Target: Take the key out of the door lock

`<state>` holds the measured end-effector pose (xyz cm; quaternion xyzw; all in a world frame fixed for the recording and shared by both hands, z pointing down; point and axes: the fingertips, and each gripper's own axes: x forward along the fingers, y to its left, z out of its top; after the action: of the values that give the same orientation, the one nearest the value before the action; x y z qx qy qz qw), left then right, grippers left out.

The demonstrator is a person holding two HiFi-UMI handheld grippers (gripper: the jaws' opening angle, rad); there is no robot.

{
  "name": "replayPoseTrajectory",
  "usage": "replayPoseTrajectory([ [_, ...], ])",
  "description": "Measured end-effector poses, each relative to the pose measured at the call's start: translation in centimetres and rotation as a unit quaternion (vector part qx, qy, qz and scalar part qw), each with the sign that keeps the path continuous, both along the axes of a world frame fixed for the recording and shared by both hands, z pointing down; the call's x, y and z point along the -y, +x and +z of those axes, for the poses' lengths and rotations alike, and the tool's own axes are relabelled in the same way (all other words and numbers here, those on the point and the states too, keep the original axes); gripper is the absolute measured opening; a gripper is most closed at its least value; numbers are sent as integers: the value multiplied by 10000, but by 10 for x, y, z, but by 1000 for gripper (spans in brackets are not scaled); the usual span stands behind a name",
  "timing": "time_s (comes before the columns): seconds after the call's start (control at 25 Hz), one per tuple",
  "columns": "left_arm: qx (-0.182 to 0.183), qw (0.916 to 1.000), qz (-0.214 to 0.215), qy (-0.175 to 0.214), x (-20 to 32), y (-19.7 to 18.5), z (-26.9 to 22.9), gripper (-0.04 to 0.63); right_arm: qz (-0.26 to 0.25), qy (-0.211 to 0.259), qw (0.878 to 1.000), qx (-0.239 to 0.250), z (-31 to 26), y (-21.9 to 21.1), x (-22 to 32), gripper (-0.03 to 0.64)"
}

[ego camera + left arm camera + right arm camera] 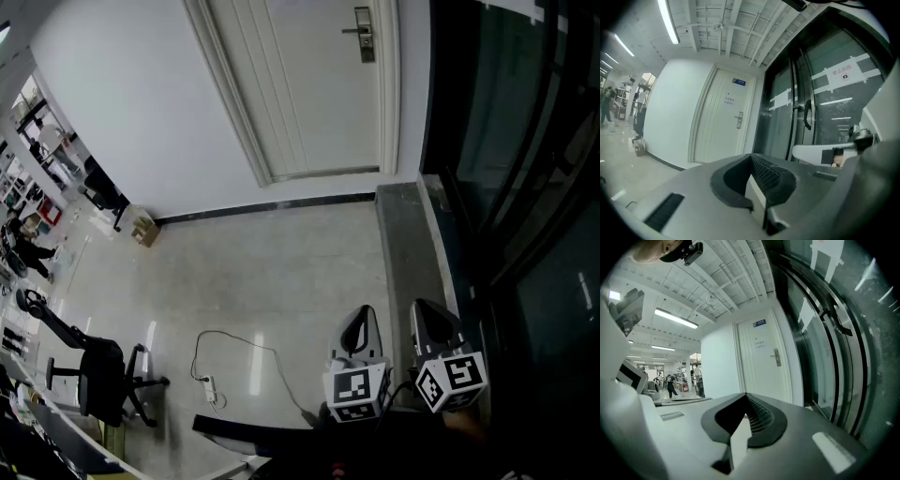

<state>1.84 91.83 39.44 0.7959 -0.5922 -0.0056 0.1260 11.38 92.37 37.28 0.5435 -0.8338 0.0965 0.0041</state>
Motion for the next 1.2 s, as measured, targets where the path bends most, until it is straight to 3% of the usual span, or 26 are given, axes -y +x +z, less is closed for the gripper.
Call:
replayPoseTrajectory([
  [0.24,-80,9995,-285,54,7,5,1,0,-315,28,9994,-105,0,3,13,2],
  [0.64,-36,9996,-281,5,19,16,8,0,-363,18,9993,-89,3,11,24,1],
  [1.2,-156,9985,-514,-80,44,-23,8,-1,-350,155,9992,84,-3,-11,57,2],
])
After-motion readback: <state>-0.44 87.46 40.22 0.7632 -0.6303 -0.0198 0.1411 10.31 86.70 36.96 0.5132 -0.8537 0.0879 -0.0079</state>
